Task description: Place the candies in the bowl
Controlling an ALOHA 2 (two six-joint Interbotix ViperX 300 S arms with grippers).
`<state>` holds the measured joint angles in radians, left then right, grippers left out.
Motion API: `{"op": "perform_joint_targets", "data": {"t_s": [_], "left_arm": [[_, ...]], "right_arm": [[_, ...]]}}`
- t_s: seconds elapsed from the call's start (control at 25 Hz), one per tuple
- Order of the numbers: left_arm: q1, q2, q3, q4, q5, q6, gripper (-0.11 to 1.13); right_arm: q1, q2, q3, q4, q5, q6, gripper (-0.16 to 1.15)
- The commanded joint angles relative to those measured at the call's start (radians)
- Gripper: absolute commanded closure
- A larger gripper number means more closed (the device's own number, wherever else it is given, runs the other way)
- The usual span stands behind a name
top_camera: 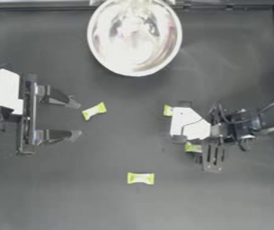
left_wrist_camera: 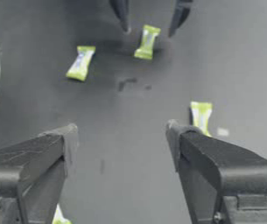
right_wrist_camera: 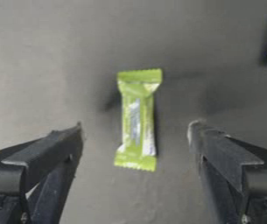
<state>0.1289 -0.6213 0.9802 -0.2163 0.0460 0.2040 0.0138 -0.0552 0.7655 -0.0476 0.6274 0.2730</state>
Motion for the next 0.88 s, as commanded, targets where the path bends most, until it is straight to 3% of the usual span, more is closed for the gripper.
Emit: {"op": "perform_joint_targets", "data": {"t_s": [0.04, 0.88], "left_arm": [[0.000, -0.015, -0.012, -0.002, -0.008, -0.002, 0.07], [0.002, -0.023, -0.012, -0.006, -0.006, -0.002, 0.07]], "right_arm": [[0.008, 0.003, -0.021, -0.028, -0.011, 0.018, -0.01], [0.011, 0.049, -0.014, -0.029, -0.035, 0.044, 0.03]]}}
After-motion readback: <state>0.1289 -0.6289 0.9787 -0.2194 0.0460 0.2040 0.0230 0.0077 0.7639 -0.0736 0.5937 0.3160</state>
